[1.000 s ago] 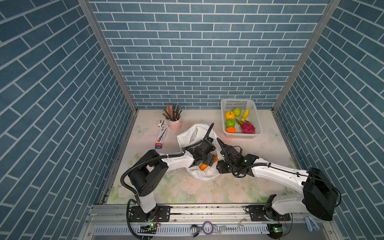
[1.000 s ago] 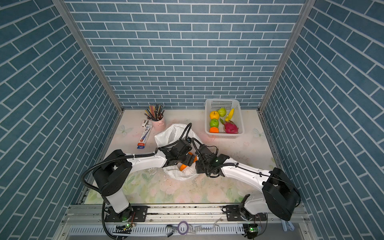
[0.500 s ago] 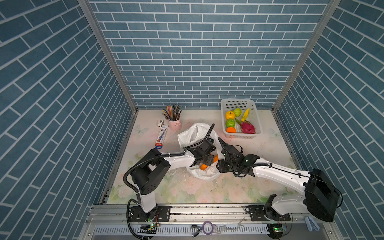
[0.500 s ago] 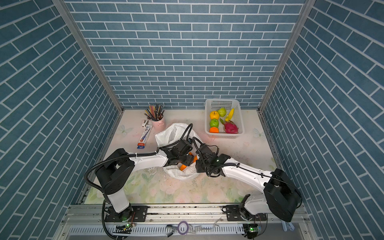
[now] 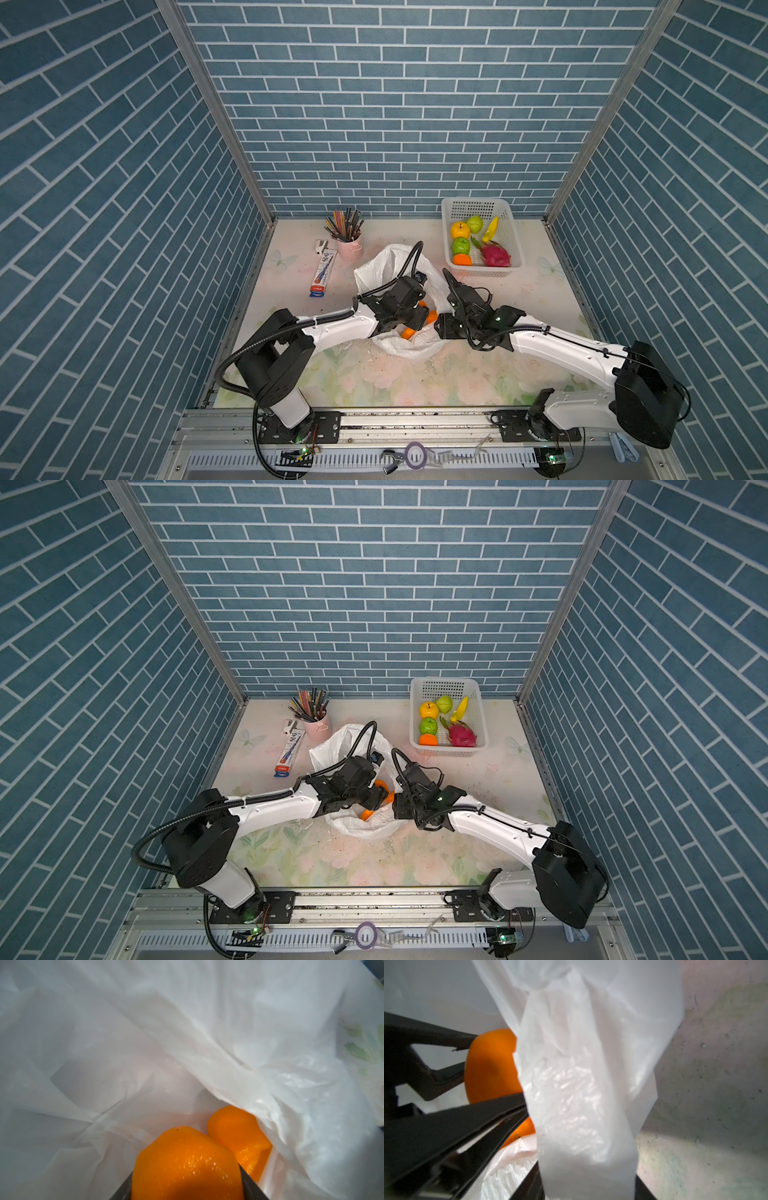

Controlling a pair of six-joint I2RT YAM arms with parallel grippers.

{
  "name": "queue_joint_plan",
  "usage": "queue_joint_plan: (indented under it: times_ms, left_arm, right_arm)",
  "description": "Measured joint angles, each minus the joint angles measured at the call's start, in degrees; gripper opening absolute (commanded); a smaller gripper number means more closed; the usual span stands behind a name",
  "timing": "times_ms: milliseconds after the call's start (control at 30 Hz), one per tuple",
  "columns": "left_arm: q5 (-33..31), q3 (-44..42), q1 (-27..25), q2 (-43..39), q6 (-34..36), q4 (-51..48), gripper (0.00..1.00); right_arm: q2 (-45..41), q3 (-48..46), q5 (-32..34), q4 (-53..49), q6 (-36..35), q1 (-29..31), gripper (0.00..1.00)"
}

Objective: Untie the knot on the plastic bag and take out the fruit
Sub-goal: 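Close the left gripper on an orange inside the bag, then lift the orange out with the left gripper while the right gripper grasps it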

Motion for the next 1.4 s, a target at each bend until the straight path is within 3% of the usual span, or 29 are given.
queue_joint_plan:
  times_ms: [300, 700, 900, 1400]
  left_arm:
    - [4.3, -8.1, 1.1, -9.7, 1.7, 7.2, 0.58]
    - [7.3, -12.9, 2.4, -20.0, 6.6, 16.1, 0.58]
    - [10.0, -16.5, 2.4, -25.9, 12.1, 22.4, 0.58]
    - [15.9, -17.1, 2.4, -31.5, 22.8, 28.5, 0.58]
  right_arm:
    - [-4.5, 0.1, 0.0, 0.4, 1.6, -0.4, 0.78]
    - [-18.3, 2.5, 3.1, 4.6, 0.9, -0.6, 0.89]
    - [-19.9, 4.1, -1.9, 8.2, -2.5, -1.6, 0.98]
    - [-12.2, 13.2, -16.1, 8.9, -6.3, -2.5, 0.97]
